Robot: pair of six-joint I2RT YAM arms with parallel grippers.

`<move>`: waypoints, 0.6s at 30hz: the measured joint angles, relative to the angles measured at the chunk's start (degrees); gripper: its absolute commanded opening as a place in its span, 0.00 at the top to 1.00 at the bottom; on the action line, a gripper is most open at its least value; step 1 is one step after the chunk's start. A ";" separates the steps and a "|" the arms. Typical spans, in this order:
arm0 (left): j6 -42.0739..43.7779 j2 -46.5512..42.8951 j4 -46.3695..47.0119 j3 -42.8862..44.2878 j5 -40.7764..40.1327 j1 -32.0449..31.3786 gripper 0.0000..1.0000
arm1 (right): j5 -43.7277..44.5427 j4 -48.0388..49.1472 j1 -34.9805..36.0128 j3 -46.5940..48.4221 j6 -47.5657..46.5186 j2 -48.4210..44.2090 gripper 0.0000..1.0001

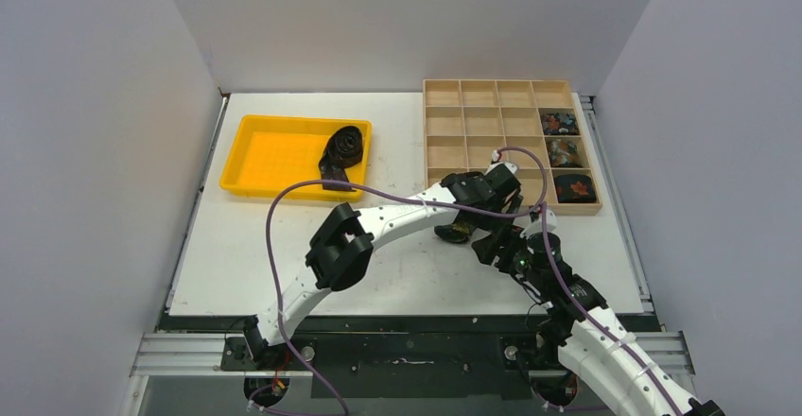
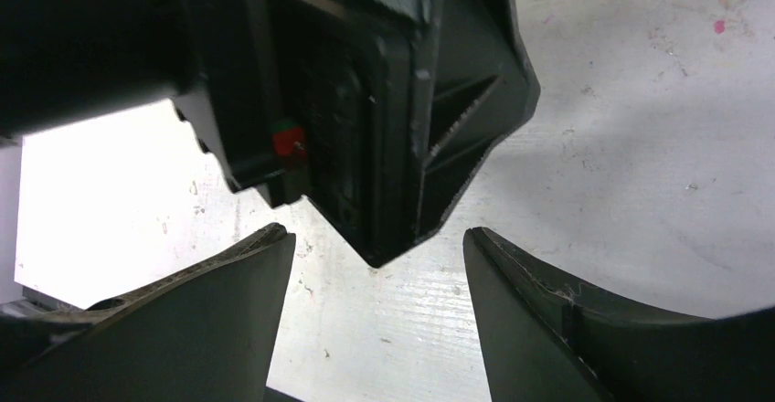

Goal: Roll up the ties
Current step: Roll the tie at the center of the board.

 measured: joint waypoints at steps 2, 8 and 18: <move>-0.04 -0.61 1.07 -1.70 0.24 0.02 0.16 | -0.17 0.00 0.00 0.50 -0.13 0.00 0.31; -0.13 -3.76 2.95 -5.68 0.68 0.09 0.15 | -0.61 0.00 0.00 0.98 -0.35 -0.04 0.31; 0.07 -11.85 3.93 -7.85 -0.22 0.22 0.14 | -2.21 0.79 0.00 3.08 -0.81 -0.07 0.30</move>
